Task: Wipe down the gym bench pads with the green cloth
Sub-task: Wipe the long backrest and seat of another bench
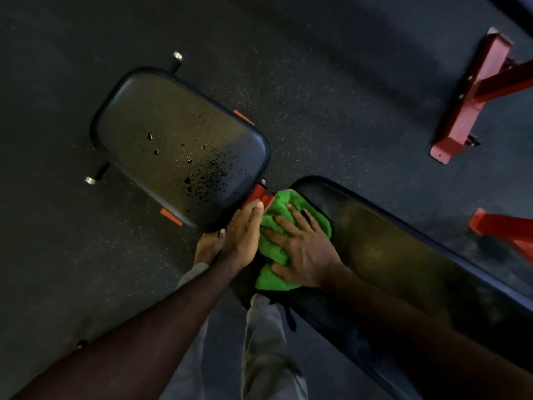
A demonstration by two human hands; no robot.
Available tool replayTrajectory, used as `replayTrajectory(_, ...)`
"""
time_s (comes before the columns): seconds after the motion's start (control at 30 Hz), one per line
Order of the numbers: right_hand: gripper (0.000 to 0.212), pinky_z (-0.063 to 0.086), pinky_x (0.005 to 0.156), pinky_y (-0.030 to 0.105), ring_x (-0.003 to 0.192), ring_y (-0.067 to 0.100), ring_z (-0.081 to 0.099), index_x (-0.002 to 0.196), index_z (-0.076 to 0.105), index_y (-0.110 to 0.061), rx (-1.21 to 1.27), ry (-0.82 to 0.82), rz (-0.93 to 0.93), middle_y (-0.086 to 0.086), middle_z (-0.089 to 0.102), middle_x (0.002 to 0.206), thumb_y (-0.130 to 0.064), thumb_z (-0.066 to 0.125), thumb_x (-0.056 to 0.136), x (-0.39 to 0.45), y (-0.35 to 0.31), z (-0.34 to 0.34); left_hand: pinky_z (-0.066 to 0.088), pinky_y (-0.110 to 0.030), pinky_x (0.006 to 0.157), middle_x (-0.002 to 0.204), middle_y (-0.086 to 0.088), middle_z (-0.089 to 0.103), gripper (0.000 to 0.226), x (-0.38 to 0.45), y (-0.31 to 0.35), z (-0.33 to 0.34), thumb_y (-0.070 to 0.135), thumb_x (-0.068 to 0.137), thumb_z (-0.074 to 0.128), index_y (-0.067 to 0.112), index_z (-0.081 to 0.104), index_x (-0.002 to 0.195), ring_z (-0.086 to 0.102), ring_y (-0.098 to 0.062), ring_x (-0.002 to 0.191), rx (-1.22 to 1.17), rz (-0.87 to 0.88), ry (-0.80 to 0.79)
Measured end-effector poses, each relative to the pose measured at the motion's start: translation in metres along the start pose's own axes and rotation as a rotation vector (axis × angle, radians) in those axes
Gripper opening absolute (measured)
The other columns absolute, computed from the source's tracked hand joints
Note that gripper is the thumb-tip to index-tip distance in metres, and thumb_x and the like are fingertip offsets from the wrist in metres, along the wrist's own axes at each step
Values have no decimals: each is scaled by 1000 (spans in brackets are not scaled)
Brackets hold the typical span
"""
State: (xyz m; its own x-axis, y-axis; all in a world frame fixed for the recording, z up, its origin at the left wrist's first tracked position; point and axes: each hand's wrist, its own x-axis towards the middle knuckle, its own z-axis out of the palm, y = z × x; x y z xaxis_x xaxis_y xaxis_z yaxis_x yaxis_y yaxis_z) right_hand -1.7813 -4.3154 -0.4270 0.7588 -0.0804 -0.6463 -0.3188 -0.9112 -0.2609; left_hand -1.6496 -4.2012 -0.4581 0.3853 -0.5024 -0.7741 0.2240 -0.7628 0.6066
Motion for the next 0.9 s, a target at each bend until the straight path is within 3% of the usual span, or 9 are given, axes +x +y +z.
replayTrajectory(0.17, 77, -1, 126, 58, 158, 42, -2, 161, 28, -35, 95, 168, 446, 5, 16, 172, -67, 47, 94, 34, 5, -26, 40, -29, 103, 134, 8, 58, 43, 2, 3, 4, 47, 108, 43, 25, 60, 141, 53, -11, 125, -49, 39, 30)
replayTrajectory(0.23, 80, -6, 125, 63, 156, 46, -10, 164, 21, -33, 90, 123, 374, 7, 9, 173, -68, 44, 96, 32, -22, -10, 47, -33, 101, 128, 8, 66, 46, 4, 6, 6, 52, 107, 42, 25, 65, 136, 60, -13, 120, -209, -32, 35)
replayTrajectory(0.33, 87, -8, 124, 61, 158, 44, -5, 163, 25, -36, 33, 17, 48, 6, 14, 172, -72, 53, 88, 1, -47, 24, 50, -35, 103, 112, 9, 72, 48, 8, 5, 5, 57, 101, 47, 22, 72, 124, 66, -5, 108, -259, -87, 115)
replayTrajectory(0.43, 88, 1, 126, 56, 159, 38, 8, 161, 30, -38, 6, 69, -20, 4, 21, 171, -72, 56, 84, 2, -25, 25, 48, -24, 81, 96, 14, 70, 29, 7, 1, 10, 44, 102, 57, 22, 75, 107, 61, 14, 84, -116, -20, 110)
replayTrajectory(0.57, 91, -2, 128, 56, 159, 39, 3, 165, 22, -21, 125, 207, 367, 9, 21, 171, -66, 53, 92, 26, -41, 16, 47, -35, 104, 128, 10, 68, 48, 8, 5, 19, 58, 94, 56, 30, 66, 133, 61, -7, 117, -148, -15, 31)
replayTrajectory(0.67, 83, -11, 124, 58, 158, 44, 1, 164, 26, -25, 71, 190, 237, 12, 21, 171, -61, 54, 95, 3, -74, 48, 48, -36, 102, 118, 9, 70, 42, 10, 12, 21, 53, 100, 53, 27, 70, 128, 63, -12, 114, -179, -51, 42)
replayTrajectory(0.77, 86, 0, 125, 56, 156, 42, 18, 158, 37, -32, 16, 175, 75, 9, 30, 167, -64, 63, 83, -31, -62, 59, 45, -24, 86, 104, 17, 67, 32, 9, 12, 21, 48, 103, 54, 29, 71, 122, 63, -14, 112, -85, -31, 24)
replayTrajectory(0.83, 87, 10, 126, 55, 155, 38, 23, 154, 43, -32, 13, 255, 174, 8, 37, 164, -70, 61, 78, -31, -46, 55, 42, -18, 79, 105, 19, 66, 24, 8, 10, 23, 47, 102, 55, 33, 69, 117, 62, -14, 114, -46, -14, 17)
replayTrajectory(0.9, 86, 13, 126, 56, 155, 38, 22, 154, 45, -29, 90, 343, 389, 9, 40, 163, -71, 59, 80, -20, -44, 46, 43, -21, 91, 127, 11, 66, 36, 6, 11, 26, 49, 102, 56, 31, 65, 132, 58, -14, 124, -22, 19, 11)
